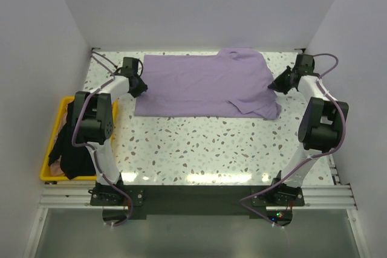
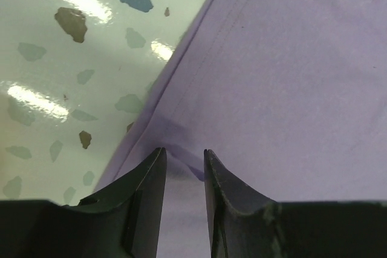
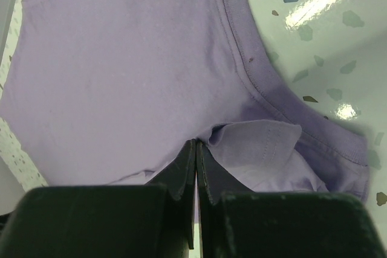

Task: Fold and stack the t-shirts
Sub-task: Fold the tshirt

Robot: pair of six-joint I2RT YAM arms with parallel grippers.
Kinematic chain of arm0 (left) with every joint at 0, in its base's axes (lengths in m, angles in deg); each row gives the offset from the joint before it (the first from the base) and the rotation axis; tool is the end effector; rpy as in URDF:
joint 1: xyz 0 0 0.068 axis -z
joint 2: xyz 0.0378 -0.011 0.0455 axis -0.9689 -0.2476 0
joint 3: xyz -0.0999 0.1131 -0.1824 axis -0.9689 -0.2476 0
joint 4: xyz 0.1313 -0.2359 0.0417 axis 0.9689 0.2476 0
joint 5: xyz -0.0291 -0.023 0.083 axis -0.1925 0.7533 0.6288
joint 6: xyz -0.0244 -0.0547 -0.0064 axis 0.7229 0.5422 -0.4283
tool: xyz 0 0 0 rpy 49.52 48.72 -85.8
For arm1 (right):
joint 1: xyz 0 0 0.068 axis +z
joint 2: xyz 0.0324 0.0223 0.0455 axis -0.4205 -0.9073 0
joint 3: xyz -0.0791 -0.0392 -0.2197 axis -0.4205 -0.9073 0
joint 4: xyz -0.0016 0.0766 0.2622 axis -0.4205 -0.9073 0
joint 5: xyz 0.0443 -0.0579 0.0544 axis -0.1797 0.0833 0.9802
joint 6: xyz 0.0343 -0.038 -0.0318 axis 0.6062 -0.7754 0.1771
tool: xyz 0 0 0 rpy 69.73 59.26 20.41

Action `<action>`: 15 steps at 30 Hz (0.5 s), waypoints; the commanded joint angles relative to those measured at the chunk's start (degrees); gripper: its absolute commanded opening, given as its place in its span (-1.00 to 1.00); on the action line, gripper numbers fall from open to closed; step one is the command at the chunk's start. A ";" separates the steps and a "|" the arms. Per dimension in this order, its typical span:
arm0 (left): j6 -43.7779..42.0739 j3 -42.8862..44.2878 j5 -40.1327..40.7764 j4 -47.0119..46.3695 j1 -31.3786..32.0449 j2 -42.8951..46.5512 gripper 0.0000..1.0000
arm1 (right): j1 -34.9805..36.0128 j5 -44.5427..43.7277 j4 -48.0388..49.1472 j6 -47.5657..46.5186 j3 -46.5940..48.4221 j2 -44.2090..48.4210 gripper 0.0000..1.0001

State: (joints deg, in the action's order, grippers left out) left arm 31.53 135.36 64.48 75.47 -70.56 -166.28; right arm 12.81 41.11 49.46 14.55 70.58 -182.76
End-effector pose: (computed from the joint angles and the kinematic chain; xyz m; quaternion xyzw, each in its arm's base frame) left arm 0.4186 -0.0312 0.1269 -0.3341 0.8921 -0.0628 0.2977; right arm 0.4078 -0.0758 0.1710 0.3622 0.8641 0.1909 0.2928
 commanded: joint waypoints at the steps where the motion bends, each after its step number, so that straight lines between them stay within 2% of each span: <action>1: -0.46 1.79 5.19 2.29 0.26 -0.04 -0.28 | -0.16 -0.48 -0.16 -0.82 1.51 -0.25 -1.00; 15: -1.08 2.14 6.08 2.74 0.96 -0.83 -0.32 | -0.16 0.39 1.07 -0.38 0.36 -0.69 -1.00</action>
State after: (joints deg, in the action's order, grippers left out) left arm 31.49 135.39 69.35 78.53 -70.17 -166.33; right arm 12.81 41.13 49.61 14.55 70.58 -182.78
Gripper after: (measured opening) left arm 0.349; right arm 0.007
